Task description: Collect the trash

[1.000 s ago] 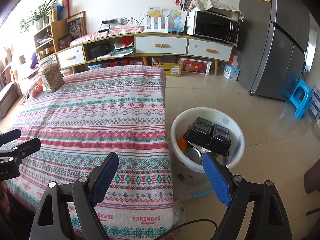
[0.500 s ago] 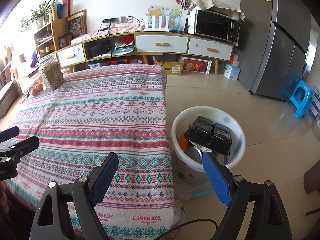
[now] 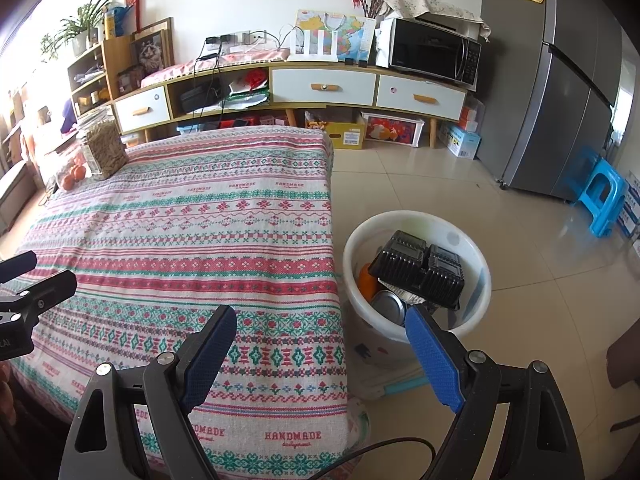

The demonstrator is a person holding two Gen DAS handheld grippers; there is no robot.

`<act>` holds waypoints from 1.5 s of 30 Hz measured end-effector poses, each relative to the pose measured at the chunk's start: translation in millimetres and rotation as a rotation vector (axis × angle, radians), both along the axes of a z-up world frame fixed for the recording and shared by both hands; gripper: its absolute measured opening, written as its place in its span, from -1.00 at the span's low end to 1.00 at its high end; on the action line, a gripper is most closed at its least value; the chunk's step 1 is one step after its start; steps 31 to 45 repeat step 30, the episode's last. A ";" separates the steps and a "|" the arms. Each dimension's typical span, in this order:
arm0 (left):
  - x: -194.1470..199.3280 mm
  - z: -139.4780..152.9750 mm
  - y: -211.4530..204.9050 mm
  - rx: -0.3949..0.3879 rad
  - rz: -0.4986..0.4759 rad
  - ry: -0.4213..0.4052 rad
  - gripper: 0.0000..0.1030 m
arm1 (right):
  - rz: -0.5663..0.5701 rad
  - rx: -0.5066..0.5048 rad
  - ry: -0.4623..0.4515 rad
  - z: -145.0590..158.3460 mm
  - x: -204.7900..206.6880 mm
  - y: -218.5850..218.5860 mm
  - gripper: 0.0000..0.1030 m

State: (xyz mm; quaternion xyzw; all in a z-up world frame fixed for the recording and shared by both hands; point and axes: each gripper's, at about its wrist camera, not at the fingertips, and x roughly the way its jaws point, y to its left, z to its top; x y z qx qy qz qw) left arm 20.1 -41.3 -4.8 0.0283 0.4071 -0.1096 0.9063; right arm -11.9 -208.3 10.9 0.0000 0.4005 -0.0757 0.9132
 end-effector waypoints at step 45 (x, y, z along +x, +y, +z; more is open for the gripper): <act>-0.7 -1.9 0.8 0.002 0.004 0.010 0.98 | 0.007 0.000 -0.005 0.9 -0.9 -1.3 0.72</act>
